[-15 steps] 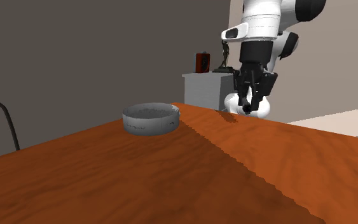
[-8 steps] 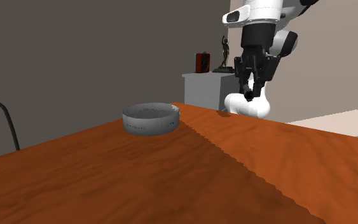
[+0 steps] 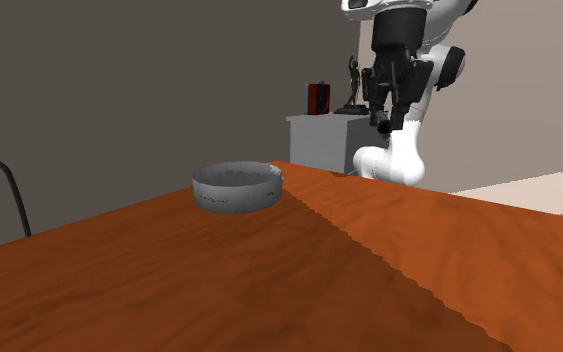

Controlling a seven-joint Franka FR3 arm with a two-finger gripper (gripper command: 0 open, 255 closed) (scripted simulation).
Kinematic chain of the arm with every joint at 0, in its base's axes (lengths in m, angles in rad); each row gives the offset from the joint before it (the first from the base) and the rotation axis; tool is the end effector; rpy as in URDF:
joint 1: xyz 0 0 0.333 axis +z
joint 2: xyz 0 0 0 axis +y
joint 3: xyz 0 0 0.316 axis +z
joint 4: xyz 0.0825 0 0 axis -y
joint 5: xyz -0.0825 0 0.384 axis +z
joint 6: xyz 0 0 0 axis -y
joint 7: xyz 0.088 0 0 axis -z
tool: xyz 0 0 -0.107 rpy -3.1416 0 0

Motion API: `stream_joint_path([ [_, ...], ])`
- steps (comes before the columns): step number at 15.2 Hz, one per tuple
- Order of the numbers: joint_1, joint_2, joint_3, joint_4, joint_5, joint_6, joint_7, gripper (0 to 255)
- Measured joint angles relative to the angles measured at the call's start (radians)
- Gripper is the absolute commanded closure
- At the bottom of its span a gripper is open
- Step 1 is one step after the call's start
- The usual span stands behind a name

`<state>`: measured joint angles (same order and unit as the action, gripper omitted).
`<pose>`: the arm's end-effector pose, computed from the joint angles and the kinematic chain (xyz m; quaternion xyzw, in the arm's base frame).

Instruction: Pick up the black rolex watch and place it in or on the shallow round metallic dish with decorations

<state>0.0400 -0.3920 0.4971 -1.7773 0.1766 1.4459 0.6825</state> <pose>0.3330 0.2815 0.6808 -0.9970 0.0763 -0.0084 0.0008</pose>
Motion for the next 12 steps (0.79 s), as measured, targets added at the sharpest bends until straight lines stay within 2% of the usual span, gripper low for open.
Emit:
stream_joint_path([
  [7,-0.055,0.129,-0.056,0.095,-0.071,0.013,-0.104,255],
  [12,-0.092,0.251,-0.089,0.221,-0.126,-0.003,-0.169,255],
])
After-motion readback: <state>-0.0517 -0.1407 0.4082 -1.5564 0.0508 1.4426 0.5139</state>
